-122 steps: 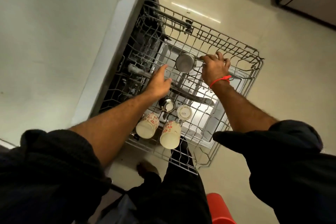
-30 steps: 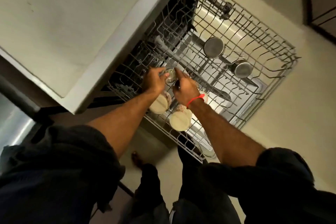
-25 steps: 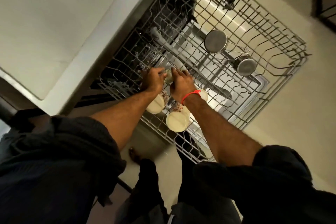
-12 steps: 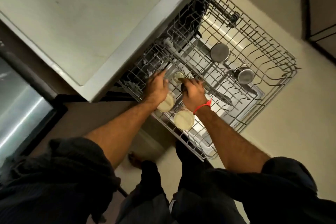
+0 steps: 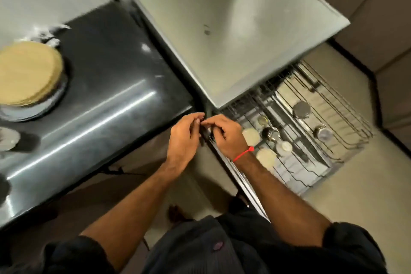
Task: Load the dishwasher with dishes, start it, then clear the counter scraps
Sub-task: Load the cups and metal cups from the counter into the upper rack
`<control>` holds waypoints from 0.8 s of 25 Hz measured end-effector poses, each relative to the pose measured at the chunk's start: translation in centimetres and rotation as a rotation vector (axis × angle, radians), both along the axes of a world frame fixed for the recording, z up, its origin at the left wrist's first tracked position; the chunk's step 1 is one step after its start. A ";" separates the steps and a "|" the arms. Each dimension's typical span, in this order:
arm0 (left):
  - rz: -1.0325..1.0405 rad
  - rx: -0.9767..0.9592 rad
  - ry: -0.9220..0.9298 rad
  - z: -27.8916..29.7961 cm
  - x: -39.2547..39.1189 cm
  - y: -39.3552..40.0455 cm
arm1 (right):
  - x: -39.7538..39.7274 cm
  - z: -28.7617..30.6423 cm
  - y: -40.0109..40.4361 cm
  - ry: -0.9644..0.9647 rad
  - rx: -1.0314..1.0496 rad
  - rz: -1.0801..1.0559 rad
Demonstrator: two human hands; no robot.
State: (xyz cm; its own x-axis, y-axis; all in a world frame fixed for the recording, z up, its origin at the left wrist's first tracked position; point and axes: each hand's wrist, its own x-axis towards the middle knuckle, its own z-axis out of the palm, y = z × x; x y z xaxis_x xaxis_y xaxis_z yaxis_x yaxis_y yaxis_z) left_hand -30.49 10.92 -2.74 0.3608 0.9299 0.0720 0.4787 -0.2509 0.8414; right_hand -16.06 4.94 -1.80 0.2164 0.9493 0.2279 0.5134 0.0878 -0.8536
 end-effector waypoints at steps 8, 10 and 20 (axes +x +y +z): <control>0.462 0.174 -0.069 5.8 -22.5 3.6 | -19.8 5.8 9.8 0.062 -0.083 0.375; 0.558 0.230 -0.022 6.5 -27.1 4.3 | -23.6 6.1 11.7 0.019 -0.124 0.452; 0.788 0.077 0.296 3.8 -41.2 10.1 | -34.6 5.9 16.7 -0.050 -0.284 0.584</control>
State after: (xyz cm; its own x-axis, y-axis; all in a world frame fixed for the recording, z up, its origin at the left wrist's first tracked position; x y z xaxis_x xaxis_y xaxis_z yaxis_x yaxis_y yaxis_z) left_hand -71.71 21.05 1.07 -0.3775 0.9137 0.1504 0.7358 0.1973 0.6478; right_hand -50.66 21.69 4.11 -0.3577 0.9324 -0.0525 0.4889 0.1391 -0.8612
